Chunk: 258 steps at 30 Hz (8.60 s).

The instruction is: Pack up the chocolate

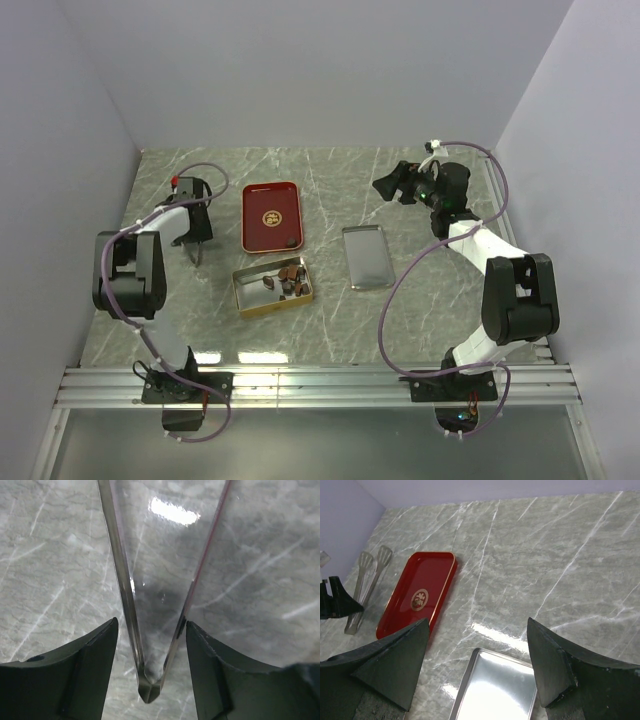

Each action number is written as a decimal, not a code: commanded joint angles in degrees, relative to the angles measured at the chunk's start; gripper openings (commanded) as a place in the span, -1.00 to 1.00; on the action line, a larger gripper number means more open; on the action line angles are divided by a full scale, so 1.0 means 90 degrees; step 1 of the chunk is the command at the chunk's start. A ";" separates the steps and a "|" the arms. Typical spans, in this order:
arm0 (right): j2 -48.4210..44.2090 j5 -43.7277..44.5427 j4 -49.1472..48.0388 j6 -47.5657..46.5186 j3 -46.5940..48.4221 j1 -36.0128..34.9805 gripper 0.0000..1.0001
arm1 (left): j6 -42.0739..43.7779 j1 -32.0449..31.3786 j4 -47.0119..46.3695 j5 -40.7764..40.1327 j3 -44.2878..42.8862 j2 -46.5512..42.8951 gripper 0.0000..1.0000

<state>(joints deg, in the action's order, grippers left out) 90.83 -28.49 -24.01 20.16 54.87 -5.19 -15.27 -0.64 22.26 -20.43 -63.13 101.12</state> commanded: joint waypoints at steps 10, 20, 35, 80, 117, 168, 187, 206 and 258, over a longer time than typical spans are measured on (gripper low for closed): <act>-0.0180 0.0001 -0.0330 0.0016 0.0065 0.0088 0.71 | -0.0042 0.0062 -0.0510 -0.0240 -0.0037 -0.0580 0.89; -0.0297 0.0362 -0.0136 -0.0053 0.0026 0.0069 0.71 | -0.0149 -0.0123 -0.1456 0.0587 0.0725 -0.2602 0.99; 0.0611 0.2051 0.2275 -0.0268 0.1217 -0.0927 0.63 | -0.0793 -0.0338 -0.3558 0.2834 0.0863 -0.2954 0.99; 0.1882 0.2804 0.4123 -0.0023 0.1208 -0.1171 -1.00 | -0.0853 -0.0426 -0.3743 0.3246 0.2307 -0.4536 0.99; -0.2268 0.1506 0.2053 0.0767 0.0163 -0.2606 -1.00 | -0.1448 -0.4390 -0.5599 0.3775 0.3089 -0.3892 0.94; -0.1587 0.0529 0.3771 0.1138 0.2145 -0.2910 0.56 | 0.4342 -0.6218 -0.6262 -0.2115 0.1810 -0.2232 -0.99; -0.1234 0.0597 0.3918 0.0865 0.2038 -0.2754 -0.83 | 0.4354 -0.6159 -0.6459 -0.2263 0.2122 -0.2563 0.54; -0.1468 0.0920 0.3460 0.0884 0.2234 -0.2236 -0.98 | 0.1370 -0.6159 -0.4350 -0.0953 0.3303 -0.4935 0.99; -0.0307 -0.1473 -0.2391 0.4430 -0.2523 -0.2333 -0.95 | -0.4094 -0.3327 -0.1673 -0.0014 0.5375 -0.7241 0.99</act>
<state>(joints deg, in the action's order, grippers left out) 87.29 -40.18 -39.27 59.24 32.14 -25.85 -50.15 -30.79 7.29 -17.58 -14.57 36.91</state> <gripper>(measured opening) 0.232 0.995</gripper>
